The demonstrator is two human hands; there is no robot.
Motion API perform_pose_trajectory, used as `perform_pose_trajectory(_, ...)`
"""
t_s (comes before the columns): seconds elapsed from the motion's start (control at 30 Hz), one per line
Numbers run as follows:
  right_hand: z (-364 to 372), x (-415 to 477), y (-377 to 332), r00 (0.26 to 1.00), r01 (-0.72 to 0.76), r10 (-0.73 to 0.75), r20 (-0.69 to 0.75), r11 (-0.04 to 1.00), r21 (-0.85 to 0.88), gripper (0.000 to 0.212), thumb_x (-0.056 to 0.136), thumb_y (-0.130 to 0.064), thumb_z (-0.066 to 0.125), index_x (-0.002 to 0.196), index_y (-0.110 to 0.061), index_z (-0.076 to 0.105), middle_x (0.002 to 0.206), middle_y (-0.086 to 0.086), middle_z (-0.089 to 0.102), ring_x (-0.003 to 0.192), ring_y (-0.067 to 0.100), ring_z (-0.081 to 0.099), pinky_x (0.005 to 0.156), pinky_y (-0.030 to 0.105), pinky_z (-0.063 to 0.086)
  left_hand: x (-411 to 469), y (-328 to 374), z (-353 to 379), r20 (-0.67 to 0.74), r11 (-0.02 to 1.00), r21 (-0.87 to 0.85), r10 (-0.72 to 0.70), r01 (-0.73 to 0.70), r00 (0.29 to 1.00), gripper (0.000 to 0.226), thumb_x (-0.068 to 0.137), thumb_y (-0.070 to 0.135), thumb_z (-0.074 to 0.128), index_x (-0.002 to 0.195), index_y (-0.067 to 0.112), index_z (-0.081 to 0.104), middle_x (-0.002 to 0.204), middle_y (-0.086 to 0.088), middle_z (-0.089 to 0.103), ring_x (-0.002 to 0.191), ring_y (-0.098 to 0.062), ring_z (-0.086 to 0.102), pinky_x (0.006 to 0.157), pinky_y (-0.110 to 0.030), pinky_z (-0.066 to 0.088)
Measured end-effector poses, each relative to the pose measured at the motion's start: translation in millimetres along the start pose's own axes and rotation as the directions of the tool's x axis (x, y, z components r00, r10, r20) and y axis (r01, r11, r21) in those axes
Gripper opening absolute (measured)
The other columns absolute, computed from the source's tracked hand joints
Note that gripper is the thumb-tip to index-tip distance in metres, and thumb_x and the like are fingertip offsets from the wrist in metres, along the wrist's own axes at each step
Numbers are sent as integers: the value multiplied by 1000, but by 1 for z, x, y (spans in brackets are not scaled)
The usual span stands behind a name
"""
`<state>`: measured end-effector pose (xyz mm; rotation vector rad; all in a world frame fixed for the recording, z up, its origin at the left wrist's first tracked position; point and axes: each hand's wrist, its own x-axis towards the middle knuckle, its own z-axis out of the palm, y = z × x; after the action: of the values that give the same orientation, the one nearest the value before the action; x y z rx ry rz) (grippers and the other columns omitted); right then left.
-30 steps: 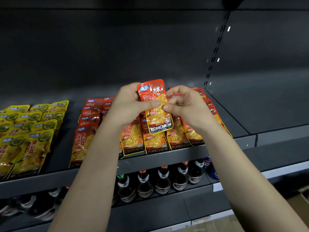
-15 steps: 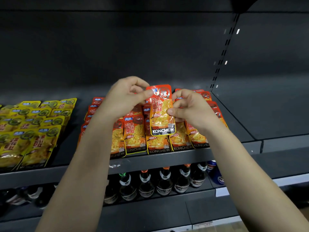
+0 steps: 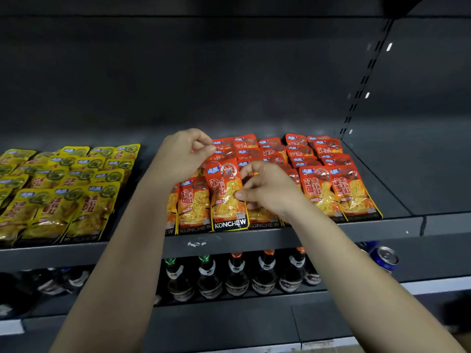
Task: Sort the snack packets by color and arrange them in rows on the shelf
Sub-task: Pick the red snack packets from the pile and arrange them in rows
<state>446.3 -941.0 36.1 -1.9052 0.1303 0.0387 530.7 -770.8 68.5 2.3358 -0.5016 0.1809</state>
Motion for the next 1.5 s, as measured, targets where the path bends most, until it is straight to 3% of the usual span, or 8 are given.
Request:
perform_pose_trajectory(0.27, 6, -1, 1, 998, -6, -11, -59, 958, -287, 44, 77, -7, 80, 108, -19, 51, 69, 2, 68, 50, 11, 60, 59, 32, 54, 0, -7, 3, 12, 1000, 11, 6, -6, 1000, 21, 91, 30, 65, 111, 23, 65, 96, 9, 66, 87, -8, 61, 72, -26, 43)
perform_pose_trajectory(0.43, 9, 0, -2, 996, -2, -40, -80, 885, -466, 54, 75, -16, 82, 118, -18, 50, 76, 0, 70, 66, 10, 61, 61, 25, 43, 2, -12, 7, 23, 999, 34, 27, -28, 999, 21, 87, 28, 69, 108, 23, 68, 97, 7, 70, 87, -10, 64, 78, -30, 49)
perform_pose_trajectory(0.57, 10, -1, -3, 994, -23, -36, -103, 854, -520, 65, 70, -19, 85, 124, -18, 49, 80, 2, 69, 81, 19, 65, 71, 29, 47, 4, -15, 9, 55, 995, 83, 44, -48, 998, 18, 86, 22, 70, 104, 22, 70, 99, 3, 71, 87, -12, 64, 85, -35, 54)
perform_pose_trajectory(0.73, 9, -1, -6, 977, 20, -127, -170, 854, -519, 38, 81, -23, 77, 112, -22, 55, 77, -4, 64, 70, 13, 64, 58, 21, 44, 9, -14, 10, 113, 981, 178, 60, -79, 992, 14, 87, 17, 70, 99, 22, 74, 95, 4, 72, 88, -10, 65, 85, -37, 55)
perform_pose_trajectory(0.87, 8, 0, -7, 974, 58, -163, -157, 849, -525, 19, 83, -21, 75, 96, -22, 62, 71, -9, 65, 69, 11, 65, 63, 22, 48, 15, -10, 12, 220, 958, 251, 85, -140, 972, 12, 87, 17, 69, 95, 23, 76, 93, 5, 71, 89, -11, 64, 85, -39, 55)
perform_pose_trajectory(1.0, 9, 4, -3, 976, 65, -166, -138, 835, -546, 15, 83, -16, 74, 91, -22, 63, 74, -3, 71, 74, 12, 67, 72, 26, 51, 21, -8, 15, 279, 942, 283, 97, -178, 955, 12, 88, 17, 68, 95, 22, 76, 94, 5, 70, 92, -12, 63, 86, -37, 54)
perform_pose_trajectory(1.2, 9, 7, 0, 966, 64, -185, -183, 852, -519, 16, 84, -11, 72, 86, -23, 61, 82, -1, 72, 74, 12, 65, 62, 11, 42, 28, -7, 19, 309, 937, 291, 100, -194, 946, 10, 86, 19, 71, 93, 22, 77, 101, 4, 71, 97, -14, 63, 88, -41, 54)
perform_pose_trajectory(1.5, 10, 11, 2, 958, 53, -177, -228, 883, -466, 16, 85, -9, 69, 83, -23, 61, 73, -11, 62, 62, -4, 54, 54, 5, 36, 34, -8, 20, 376, 940, 270, 96, -208, 922, 8, 88, 16, 69, 86, 21, 74, 88, 9, 64, 90, -10, 61, 77, -30, 51)
